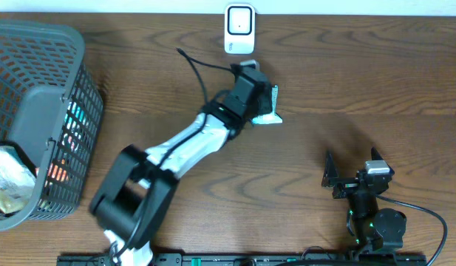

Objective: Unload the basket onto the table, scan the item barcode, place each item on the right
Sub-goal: 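Carry the tissue pack toward the scanner and set it down, then return the left gripper into the grey basket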

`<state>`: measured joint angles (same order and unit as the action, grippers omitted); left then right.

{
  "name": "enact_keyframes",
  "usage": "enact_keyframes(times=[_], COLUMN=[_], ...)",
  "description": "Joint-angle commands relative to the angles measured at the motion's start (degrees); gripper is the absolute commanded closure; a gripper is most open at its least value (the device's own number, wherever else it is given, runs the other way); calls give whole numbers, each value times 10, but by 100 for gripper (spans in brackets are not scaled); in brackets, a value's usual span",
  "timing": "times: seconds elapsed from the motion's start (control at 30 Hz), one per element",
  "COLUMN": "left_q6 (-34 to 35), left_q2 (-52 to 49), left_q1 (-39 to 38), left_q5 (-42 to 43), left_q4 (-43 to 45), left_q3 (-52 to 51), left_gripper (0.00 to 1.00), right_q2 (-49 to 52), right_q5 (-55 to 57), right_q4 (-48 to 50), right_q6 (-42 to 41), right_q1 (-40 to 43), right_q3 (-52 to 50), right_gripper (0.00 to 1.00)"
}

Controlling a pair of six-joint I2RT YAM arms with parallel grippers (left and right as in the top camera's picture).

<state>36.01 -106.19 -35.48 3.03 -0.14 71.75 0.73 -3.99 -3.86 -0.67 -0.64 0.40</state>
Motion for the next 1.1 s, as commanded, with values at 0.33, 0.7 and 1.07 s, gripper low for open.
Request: enact_keyframes(times=[0.33,0.7,1.07], left_q6=[-86,-129,-158], left_q2=[366,573,500], left_q1=[185,440,622], left_q5=[-7,-89,-112], left_q4=[-253,-366,-389], left_q3=[7,7,33], left_gripper=[49,19,19], right_q2=[-3,-3,-3], right_q5=[4,4,4], right_q4=[-2,-2,-2], right_q6=[-6,-6,-6], right_q1=[3,3,3], right_q3=[-1,-1,-1], right_gripper=[1,1,1])
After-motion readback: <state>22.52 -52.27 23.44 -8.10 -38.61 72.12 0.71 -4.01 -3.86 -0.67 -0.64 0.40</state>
